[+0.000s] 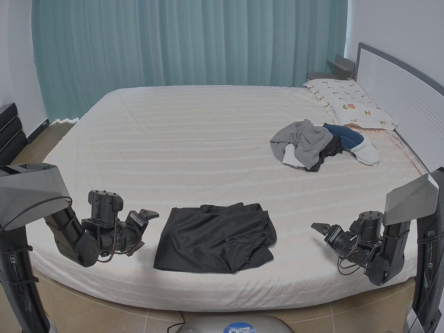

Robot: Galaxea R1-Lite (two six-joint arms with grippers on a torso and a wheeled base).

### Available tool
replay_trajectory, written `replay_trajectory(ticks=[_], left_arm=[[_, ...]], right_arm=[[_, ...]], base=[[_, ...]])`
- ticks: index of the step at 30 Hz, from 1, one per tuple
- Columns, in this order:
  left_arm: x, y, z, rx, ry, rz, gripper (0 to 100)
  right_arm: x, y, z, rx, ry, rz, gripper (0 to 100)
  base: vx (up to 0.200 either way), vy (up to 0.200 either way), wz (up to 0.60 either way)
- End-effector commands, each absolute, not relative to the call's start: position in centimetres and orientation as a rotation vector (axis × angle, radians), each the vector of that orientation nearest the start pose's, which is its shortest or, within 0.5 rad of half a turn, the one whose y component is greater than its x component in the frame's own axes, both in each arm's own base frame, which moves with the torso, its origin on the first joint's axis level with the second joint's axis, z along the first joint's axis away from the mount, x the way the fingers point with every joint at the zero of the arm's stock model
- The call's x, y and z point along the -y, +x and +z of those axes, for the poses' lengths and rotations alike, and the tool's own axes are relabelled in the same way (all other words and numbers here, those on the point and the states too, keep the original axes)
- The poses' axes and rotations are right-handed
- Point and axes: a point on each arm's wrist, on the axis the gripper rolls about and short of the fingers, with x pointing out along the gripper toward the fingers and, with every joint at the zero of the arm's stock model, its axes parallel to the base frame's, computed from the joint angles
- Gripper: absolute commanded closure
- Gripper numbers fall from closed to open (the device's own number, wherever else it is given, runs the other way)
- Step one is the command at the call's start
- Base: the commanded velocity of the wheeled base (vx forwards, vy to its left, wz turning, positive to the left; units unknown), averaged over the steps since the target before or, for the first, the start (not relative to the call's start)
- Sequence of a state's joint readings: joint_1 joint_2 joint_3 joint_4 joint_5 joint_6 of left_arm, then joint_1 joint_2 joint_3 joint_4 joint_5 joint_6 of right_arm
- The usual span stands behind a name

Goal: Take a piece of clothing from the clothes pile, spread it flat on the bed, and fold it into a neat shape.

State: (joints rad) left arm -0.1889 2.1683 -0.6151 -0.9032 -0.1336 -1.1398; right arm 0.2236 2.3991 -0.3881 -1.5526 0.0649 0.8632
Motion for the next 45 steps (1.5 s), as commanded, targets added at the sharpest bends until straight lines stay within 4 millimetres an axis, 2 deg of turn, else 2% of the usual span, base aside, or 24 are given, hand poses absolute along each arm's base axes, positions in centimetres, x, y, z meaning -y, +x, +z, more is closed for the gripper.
replay_trajectory(ticks=[1, 9, 10, 15, 18, 25, 32, 34, 39, 45], left_arm=[[6.5, 32.2, 1.2, -0.758, -1.07, 0.097, 0], [6.5, 32.2, 1.1, -0.759, -1.068, 0.098, 0], [6.6, 32.2, 1.1, -0.76, -1.067, 0.097, 0], [6.7, 32.2, 1.1, -0.758, -1.063, 0.095, 0], [6.7, 32.2, 1.1, -0.758, -1.061, 0.094, 0], [6.7, 32.2, 1.1, -0.759, -1.057, 0.094, 0], [6.7, 32.2, 1.1, -0.759, -1.054, 0.093, 0], [6.7, 32.2, 1.1, -0.759, -1.054, 0.093, 0], [6.7, 32.2, 1.1, -0.76, -1.053, 0.091, 0], [6.7, 32.1, 1.1, -0.759, -1.053, 0.095, 0]], right_arm=[[-9.4, 29.7, -3.2, -0.542, 0.708, 0.146, 0], [-12.2, 31.3, -0.8, -0.524, 0.53, 0.181, 0], [-13.5, 31.7, -0.3, -0.536, 0.493, 0.201, 0], [-15.8, 32.2, -0.4, -0.541, 0.321, 0.233, 0], [-16.8, 32.5, -0.4, -0.545, 0.275, 0.249, 0], [-17.0, 33.0, -0.9, -0.563, 0.157, 0.193, 0], [-16.4, 32.8, -0.6, -0.532, 0.005, 0.162, 0], [-16.8, 32.7, 0.0, -0.519, -0.005, 0.174, 0], [-18.3, 31.8, -0.6, -0.525, -0.074, 0.21, 0], [-18.2, 31.3, -1.5, -0.554, -0.145, 0.216, 0]], base=[[0.0, 0.2, 0.0], [0.0, 0.2, 0.0], [0.0, 0.2, 0.0], [0.0, 0.0, 0.0], [0.0, 0.0, 0.0], [0.0, 0.0, 0.0], [0.0, 0.0, 0.0], [0.0, 0.0, 0.0], [0.0, 0.0, 0.0], [0.0, 0.0, 0.0]])
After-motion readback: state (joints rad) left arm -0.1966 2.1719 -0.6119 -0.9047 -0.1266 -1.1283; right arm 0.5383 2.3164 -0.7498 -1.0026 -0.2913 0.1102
